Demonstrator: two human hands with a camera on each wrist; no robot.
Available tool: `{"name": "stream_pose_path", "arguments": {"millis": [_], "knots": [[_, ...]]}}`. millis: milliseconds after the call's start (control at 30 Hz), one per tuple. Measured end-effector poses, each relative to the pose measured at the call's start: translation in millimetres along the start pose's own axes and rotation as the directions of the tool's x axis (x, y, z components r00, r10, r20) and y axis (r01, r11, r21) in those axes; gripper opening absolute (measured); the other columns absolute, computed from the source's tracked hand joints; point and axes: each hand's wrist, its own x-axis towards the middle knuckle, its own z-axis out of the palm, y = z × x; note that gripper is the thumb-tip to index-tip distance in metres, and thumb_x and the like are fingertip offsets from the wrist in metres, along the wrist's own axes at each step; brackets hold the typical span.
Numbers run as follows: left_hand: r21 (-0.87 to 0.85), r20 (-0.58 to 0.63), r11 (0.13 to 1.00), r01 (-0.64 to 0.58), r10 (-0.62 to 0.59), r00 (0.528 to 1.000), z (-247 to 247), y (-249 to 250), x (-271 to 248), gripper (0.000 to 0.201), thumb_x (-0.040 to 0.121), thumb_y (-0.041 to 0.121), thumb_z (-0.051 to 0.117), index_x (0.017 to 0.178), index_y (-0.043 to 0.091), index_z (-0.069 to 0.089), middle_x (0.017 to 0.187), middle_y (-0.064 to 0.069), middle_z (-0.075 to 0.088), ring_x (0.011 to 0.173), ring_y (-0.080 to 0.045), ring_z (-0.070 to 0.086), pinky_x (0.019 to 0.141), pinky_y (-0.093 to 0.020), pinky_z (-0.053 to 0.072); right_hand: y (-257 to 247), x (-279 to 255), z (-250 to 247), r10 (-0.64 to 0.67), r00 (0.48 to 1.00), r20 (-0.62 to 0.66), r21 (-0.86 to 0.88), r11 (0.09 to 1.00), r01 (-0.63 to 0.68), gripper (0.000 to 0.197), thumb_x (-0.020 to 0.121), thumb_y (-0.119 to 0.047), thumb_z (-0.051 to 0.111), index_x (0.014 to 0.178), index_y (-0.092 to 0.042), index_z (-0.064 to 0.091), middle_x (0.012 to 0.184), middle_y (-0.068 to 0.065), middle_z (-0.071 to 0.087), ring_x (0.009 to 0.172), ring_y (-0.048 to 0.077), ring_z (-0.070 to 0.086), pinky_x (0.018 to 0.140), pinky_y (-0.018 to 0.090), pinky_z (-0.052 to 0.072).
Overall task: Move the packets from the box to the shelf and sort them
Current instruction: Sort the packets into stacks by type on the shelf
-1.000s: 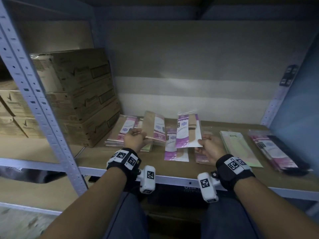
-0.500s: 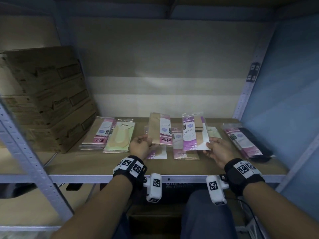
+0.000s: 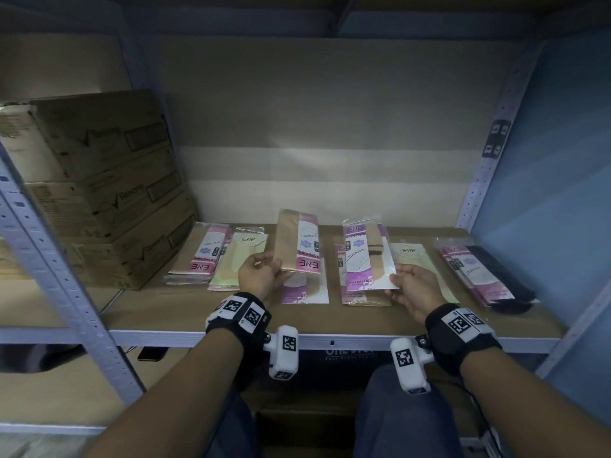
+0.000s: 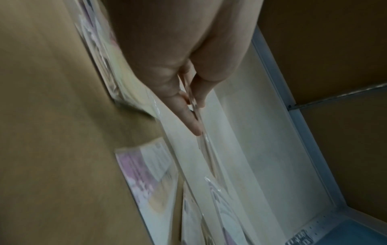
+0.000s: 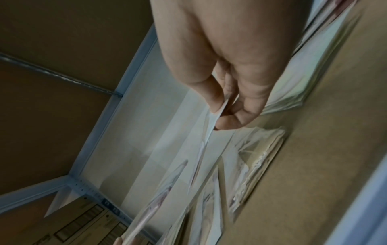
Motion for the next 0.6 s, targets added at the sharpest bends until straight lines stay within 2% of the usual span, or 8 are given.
{"name": "stream_pose_path", "arguments": {"millis": [100, 200, 300, 367, 467, 600], "knots": [[0.011, -0.033, 1.0, -0.011, 0.011, 0.999, -17, 15, 7, 0.019, 0.087, -0.003, 0.06, 0.103, 0.006, 0.055, 0.108, -0.021, 0.065, 0.093, -0.033, 0.068, 0.063, -0.031, 0.06, 2, -1, 13, 0.0, 0.999, 0.032, -0.018, 1.0, 0.001, 0.022, 0.089, 0.011, 0.049, 0.106, -0.001, 0.055, 0.105, 0.021, 0.062, 0.076, 0.027, 0.061, 0.061, 0.031, 0.053], [-0.028, -0.037, 0.999, -0.039, 0.038, 0.999, -34, 29, 11, 0.021, 0.089, -0.007, 0.055, 0.108, 0.003, 0.051, 0.108, -0.023, 0.062, 0.086, -0.032, 0.068, 0.062, -0.032, 0.061, 7, 0, 28, 0.008, 0.998, 0.058, -0.024, 1.0, -0.007, 0.025, 0.089, 0.011, 0.049, 0.112, 0.001, 0.054, 0.107, 0.022, 0.062, 0.079, 0.028, 0.062, 0.058, 0.029, 0.053], [-0.044, -0.069, 0.997, -0.059, 0.056, 0.996, -51, 36, 14, 0.02, 0.089, -0.009, 0.053, 0.105, 0.003, 0.051, 0.111, -0.026, 0.059, 0.079, -0.029, 0.068, 0.068, -0.035, 0.061, 16, 3, 47, 0.031, 0.996, 0.081, -0.053, 0.998, -0.027, 0.025, 0.09, 0.009, 0.05, 0.112, -0.001, 0.054, 0.108, 0.022, 0.063, 0.085, 0.031, 0.063, 0.069, 0.036, 0.056], [-0.059, -0.094, 0.996, -0.063, 0.057, 0.994, -63, 39, 15, 0.019, 0.089, -0.01, 0.052, 0.105, 0.002, 0.051, 0.115, -0.028, 0.059, 0.08, -0.029, 0.067, 0.069, -0.035, 0.061, 22, 4, 61, 0.051, 0.994, 0.099, -0.086, 0.995, -0.042, 0.026, 0.09, 0.008, 0.049, 0.113, -0.002, 0.054, 0.105, 0.021, 0.065, 0.079, 0.031, 0.062, 0.076, 0.041, 0.055], [-0.089, -0.119, 0.993, -0.073, 0.062, 0.991, -80, 45, 15, 0.014, 0.089, -0.011, 0.051, 0.095, 0.001, 0.053, 0.112, -0.026, 0.056, 0.081, -0.029, 0.065, 0.064, -0.033, 0.061, 28, 4, 81, 0.054, 0.993, 0.104, -0.128, 0.991, -0.041, 0.026, 0.089, 0.008, 0.051, 0.113, -0.003, 0.054, 0.097, 0.017, 0.065, 0.071, 0.026, 0.061, 0.066, 0.035, 0.055], [-0.089, -0.159, 0.992, -0.092, 0.077, 0.984, -100, 50, 14, 0.015, 0.087, -0.011, 0.053, 0.093, 0.002, 0.053, 0.112, -0.024, 0.054, 0.087, -0.032, 0.063, 0.062, -0.033, 0.061, 36, 3, 100, 0.053, 0.991, 0.122, -0.142, 0.989, -0.035, 0.022, 0.088, 0.009, 0.051, 0.107, -0.004, 0.054, 0.107, 0.02, 0.062, 0.085, 0.03, 0.063, 0.064, 0.032, 0.055]]}}
